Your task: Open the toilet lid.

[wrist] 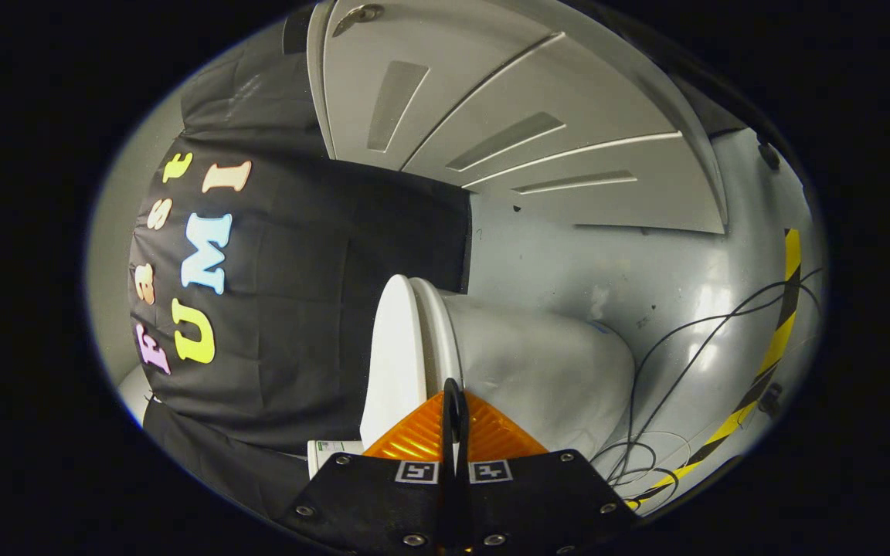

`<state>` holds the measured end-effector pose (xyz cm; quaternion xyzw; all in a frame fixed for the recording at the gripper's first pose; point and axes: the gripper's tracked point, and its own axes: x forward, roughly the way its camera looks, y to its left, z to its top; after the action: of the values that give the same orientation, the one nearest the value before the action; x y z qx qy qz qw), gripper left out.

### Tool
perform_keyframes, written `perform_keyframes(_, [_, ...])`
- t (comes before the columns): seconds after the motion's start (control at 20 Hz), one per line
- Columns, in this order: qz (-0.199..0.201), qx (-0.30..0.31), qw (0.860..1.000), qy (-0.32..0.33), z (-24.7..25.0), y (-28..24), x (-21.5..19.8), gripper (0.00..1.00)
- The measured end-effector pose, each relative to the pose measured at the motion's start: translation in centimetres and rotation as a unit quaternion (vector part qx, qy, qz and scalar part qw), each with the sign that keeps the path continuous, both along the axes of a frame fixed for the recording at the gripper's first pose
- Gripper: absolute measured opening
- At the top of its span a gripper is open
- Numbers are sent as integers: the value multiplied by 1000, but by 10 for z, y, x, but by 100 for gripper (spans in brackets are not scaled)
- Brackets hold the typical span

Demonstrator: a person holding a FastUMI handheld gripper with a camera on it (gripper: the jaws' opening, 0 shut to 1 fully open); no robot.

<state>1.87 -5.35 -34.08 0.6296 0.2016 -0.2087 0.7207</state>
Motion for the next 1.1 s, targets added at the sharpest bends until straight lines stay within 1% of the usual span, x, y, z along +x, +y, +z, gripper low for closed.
perform_keyframes(0.1, [2, 0, 1000, 9, 1, -1, 1, 0])
perform_keyframes(0.25, [-2, -3, 1000, 5, 13, -2, 2, 0])
perform_keyframes(0.65, [16, -24, 1000, -10, 49, -1, 7, 0])
perform_keyframes(0.9, [36, -56, 997, -25, 77, 1, 11, 0])
perform_keyframes(1.1, [42, -70, 996, -36, 96, 4, 15, 0])
